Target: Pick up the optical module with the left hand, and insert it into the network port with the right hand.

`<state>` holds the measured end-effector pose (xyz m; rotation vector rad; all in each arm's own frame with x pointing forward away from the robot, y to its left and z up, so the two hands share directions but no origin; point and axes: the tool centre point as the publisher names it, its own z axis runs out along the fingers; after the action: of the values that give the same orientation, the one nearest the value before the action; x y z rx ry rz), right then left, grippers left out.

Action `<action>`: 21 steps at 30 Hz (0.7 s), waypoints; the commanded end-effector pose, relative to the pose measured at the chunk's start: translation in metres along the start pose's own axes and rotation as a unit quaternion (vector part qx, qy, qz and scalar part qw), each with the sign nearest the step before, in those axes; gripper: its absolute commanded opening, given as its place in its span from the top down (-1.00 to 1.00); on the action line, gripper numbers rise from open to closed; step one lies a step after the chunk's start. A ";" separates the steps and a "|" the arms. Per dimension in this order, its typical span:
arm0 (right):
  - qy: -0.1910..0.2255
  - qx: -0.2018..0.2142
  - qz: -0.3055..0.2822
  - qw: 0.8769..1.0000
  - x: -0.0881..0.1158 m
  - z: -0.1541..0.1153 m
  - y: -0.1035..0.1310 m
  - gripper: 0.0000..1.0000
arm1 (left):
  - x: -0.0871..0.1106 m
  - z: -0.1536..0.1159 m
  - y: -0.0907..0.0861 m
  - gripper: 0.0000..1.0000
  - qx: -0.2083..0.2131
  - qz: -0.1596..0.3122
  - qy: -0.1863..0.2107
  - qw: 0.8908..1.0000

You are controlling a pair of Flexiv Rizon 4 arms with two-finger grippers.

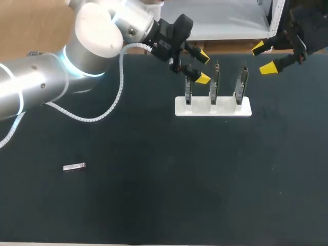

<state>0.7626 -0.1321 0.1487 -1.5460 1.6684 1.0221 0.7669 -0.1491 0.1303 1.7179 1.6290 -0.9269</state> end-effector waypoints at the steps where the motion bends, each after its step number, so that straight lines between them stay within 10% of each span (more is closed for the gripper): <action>1: -0.001 -0.001 -0.001 1.000 0.000 0.000 -0.001 -1.00 | -0.006 -0.017 -0.004 -1.00 -0.011 0.012 0.008 1.000; 11: -0.001 -0.001 -0.001 1.000 0.000 0.000 -0.001 -1.00 | -0.016 -0.092 -0.020 -1.00 -0.093 0.070 0.090 0.989; 21: -0.001 -0.001 -0.001 1.000 0.000 0.000 -0.001 -1.00 | 0.023 -0.171 -0.065 -1.00 -0.177 0.061 0.205 0.961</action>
<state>0.7626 -0.1322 0.1487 -1.5459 1.6683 1.0224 0.7623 -0.0259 0.1936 1.8999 1.7650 -0.3785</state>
